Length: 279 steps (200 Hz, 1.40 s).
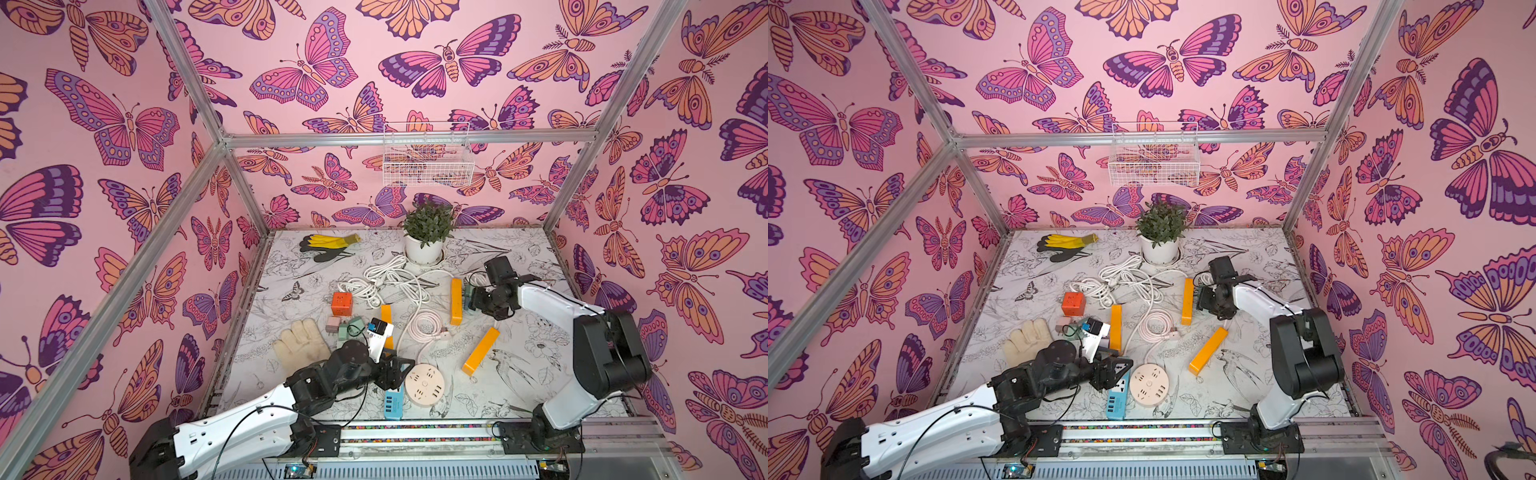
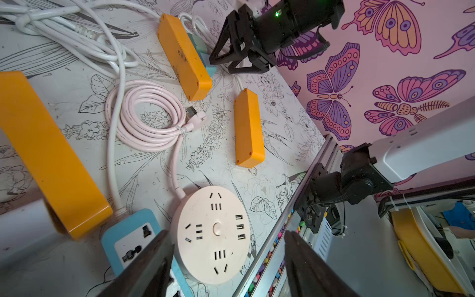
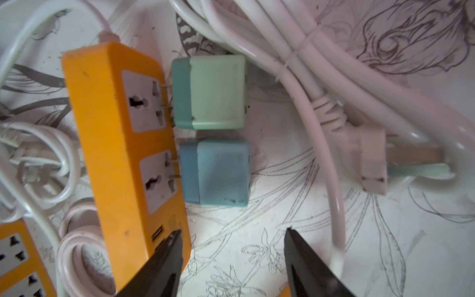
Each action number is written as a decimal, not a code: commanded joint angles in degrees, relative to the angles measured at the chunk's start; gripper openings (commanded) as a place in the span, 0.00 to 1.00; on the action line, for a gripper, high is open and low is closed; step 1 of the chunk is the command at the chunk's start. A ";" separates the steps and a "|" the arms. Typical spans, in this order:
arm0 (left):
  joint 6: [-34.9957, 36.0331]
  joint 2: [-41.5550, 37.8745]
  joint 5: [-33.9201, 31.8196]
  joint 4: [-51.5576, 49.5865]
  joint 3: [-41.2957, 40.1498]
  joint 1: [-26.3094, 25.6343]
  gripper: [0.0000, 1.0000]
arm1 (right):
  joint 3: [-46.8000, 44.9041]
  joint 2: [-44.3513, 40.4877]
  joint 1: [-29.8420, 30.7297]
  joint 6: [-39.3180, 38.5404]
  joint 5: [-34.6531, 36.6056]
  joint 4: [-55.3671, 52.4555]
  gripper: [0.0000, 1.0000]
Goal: Pull the plug off the socket
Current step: Pick up the plug from the center of the board.
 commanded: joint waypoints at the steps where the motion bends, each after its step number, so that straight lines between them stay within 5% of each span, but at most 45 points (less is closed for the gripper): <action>1: -2.09 -3.45 -2.68 1.46 -2.84 -0.16 0.73 | 4.27 3.44 0.24 1.71 0.87 -1.38 0.63; 119: -4.74 -8.89 -4.07 0.96 -5.53 -0.20 0.72 | 15.34 14.41 1.03 0.26 1.89 -8.98 0.63; 180: -5.16 -8.90 -4.03 0.17 -4.57 -0.19 0.72 | 14.92 15.23 1.05 -1.38 2.14 -9.31 0.52; 279: -4.79 -11.36 -5.06 -2.36 -4.04 -0.18 0.72 | 4.58 2.83 -0.06 0.36 4.39 -3.31 0.41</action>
